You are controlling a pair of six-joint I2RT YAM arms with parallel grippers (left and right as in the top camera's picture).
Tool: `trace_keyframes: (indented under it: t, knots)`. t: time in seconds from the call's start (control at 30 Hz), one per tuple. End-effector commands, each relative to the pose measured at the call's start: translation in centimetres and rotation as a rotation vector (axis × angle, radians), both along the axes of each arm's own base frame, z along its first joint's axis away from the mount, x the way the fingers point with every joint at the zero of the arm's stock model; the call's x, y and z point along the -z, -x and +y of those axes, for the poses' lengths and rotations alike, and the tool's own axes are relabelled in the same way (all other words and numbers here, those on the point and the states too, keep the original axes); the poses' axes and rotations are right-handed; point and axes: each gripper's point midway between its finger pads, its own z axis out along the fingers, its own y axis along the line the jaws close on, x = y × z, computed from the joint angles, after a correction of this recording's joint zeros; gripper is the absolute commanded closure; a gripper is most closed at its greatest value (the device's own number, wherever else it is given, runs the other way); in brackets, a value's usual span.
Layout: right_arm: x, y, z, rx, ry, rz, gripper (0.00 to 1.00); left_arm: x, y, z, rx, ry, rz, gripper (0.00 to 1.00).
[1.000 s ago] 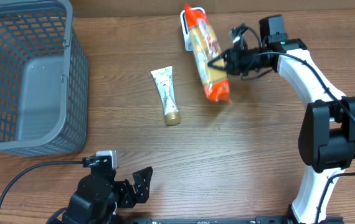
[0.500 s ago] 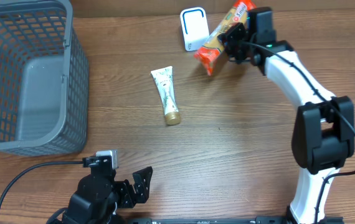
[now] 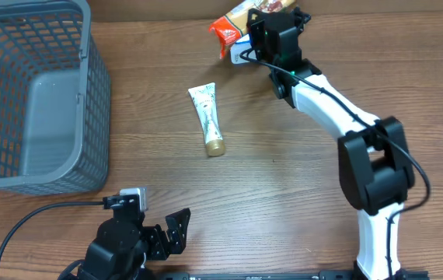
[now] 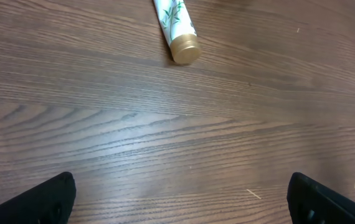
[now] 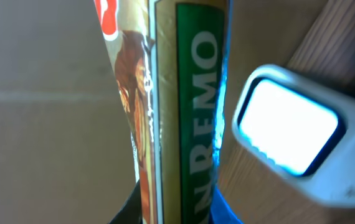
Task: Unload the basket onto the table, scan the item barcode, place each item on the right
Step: 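Hold the spaghetti pack up to the scanner with the right gripper, then carry the spaghetti pack right and set it by the other items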
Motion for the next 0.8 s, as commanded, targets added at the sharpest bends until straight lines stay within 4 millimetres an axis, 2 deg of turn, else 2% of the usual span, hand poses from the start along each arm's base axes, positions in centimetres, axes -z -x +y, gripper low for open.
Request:
trace_keyframes:
  t: [0.0,0.1,0.2,0.3,0.47,0.63,0.7,0.77]
  knots:
    - [0.7,-2.4,-1.9,0.065,0.006,-0.061,0.96,0.0,0.1,-0.1,0.003,0.006,0.000,0.00]
    - [2.3,-2.9,-2.0,0.061,0.010,-0.057,0.96,0.0,0.1,-0.1,0.003,0.006,0.000,0.00]
    - [2.0,-3.2,-2.7,0.040,0.126,-0.098,0.96,0.0,0.1,-0.1,0.003,0.006,0.000,0.01]
    - [-1.4,-3.5,-3.0,-0.007,0.281,-0.239,0.96,0.0,0.1,-0.1,0.003,0.006,0.000,0.01]
    - [-6.9,-2.9,-4.5,-0.006,0.339,-0.341,0.96,0.0,0.1,-0.1,0.003,0.006,0.000,0.00]
    - [-12.7,-1.8,-7.9,0.032,0.327,-0.390,0.96,0.0,0.1,-0.1,0.003,0.006,0.000,0.00]
    - [-14.1,-1.4,-9.8,0.057,0.333,-0.383,0.96,0.0,0.1,-0.1,0.003,0.006,0.000,0.01]
    - [-15.3,-0.9,-12.5,0.092,0.346,-0.353,0.96,0.0,0.1,-0.1,0.003,0.006,0.000,0.01]
